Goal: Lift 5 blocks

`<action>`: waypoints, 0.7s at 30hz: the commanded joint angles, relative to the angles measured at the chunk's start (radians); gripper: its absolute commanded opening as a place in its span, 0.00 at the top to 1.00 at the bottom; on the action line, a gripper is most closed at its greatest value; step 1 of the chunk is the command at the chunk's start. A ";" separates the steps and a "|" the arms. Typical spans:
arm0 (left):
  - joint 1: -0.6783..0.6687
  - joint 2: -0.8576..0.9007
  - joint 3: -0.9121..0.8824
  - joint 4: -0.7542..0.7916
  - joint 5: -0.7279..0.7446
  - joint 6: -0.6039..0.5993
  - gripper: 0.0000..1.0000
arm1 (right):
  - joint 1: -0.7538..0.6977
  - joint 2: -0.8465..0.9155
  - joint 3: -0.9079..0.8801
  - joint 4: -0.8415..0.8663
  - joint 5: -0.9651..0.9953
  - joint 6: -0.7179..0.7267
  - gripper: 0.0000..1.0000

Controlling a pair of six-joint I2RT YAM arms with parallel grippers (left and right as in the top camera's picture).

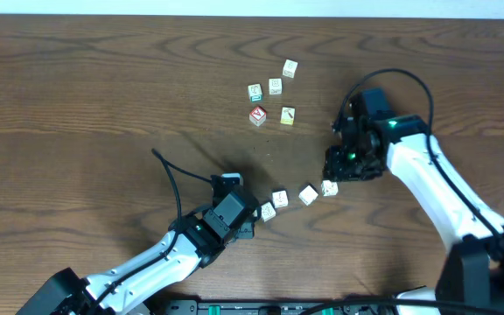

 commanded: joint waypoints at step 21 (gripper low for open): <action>0.002 0.006 0.000 0.000 0.018 -0.074 0.91 | -0.080 0.077 -0.063 0.002 0.225 0.034 0.81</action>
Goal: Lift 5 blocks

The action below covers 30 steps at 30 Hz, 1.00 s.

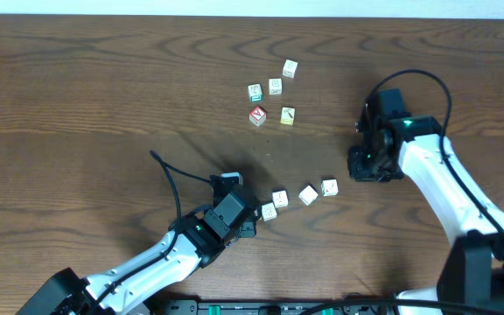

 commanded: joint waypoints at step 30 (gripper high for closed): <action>0.002 0.006 0.000 -0.013 -0.006 -0.126 0.91 | 0.062 0.211 -0.028 0.080 -0.305 -0.283 0.96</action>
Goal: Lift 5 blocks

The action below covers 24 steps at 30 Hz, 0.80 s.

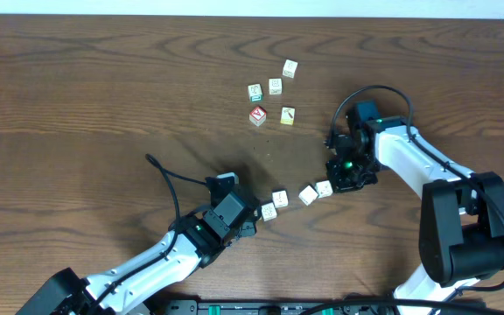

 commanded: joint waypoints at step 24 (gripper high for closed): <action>0.002 0.006 0.000 -0.005 -0.036 -0.057 0.91 | 0.111 -0.001 -0.003 -0.016 -0.109 -0.036 0.99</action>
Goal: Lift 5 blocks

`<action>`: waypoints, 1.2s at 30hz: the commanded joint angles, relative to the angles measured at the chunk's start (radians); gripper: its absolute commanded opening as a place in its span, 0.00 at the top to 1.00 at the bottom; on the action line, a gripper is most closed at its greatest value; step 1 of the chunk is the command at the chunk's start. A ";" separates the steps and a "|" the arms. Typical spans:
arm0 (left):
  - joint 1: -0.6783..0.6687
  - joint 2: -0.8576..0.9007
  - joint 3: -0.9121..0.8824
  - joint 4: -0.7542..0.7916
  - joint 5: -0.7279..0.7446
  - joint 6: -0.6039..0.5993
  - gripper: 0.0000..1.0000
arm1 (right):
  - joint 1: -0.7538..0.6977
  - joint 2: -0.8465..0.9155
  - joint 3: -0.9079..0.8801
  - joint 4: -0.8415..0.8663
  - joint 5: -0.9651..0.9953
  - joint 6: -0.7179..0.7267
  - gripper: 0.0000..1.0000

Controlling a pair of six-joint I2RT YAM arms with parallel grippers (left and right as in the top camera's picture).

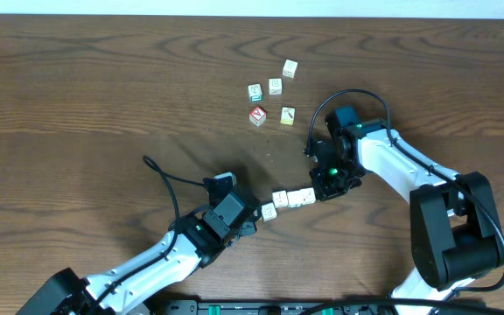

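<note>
Two groups of small pale blocks lie on the wooden table. Far group: blocks (290,67), (275,86), (255,91), (288,115) and a red-faced one (257,115). Near group: a close row of blocks (269,211), (280,200), (294,199), (306,197). My right gripper (325,185) sits low against the right end of that row, its fingers hidden under the wrist. At the left end of the row is my left gripper (252,221), beside the leftmost block. Neither gripper's opening shows from above.
The brown wooden table (77,105) runs to a pale wall edge along the top. A black cable (169,179) loops from the left arm over the table. The right arm's white link (401,171) stretches toward the right front.
My right gripper has moved left and slightly nearer. The two right-hand blocks of the near group have shifted left and now touch the others in a row. The left arm has barely moved.
At first my right gripper stood just above the rightmost near block. Then it was farther right, away from the blocks, which lay spaced apart. Afterwards it was back beside that block, and now the near blocks are bunched into a row. The far group stayed put.
</note>
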 commanded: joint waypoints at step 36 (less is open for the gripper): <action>-0.054 -0.054 0.001 -0.224 0.113 0.097 0.92 | 0.006 -0.001 -0.003 -0.007 0.009 0.046 0.99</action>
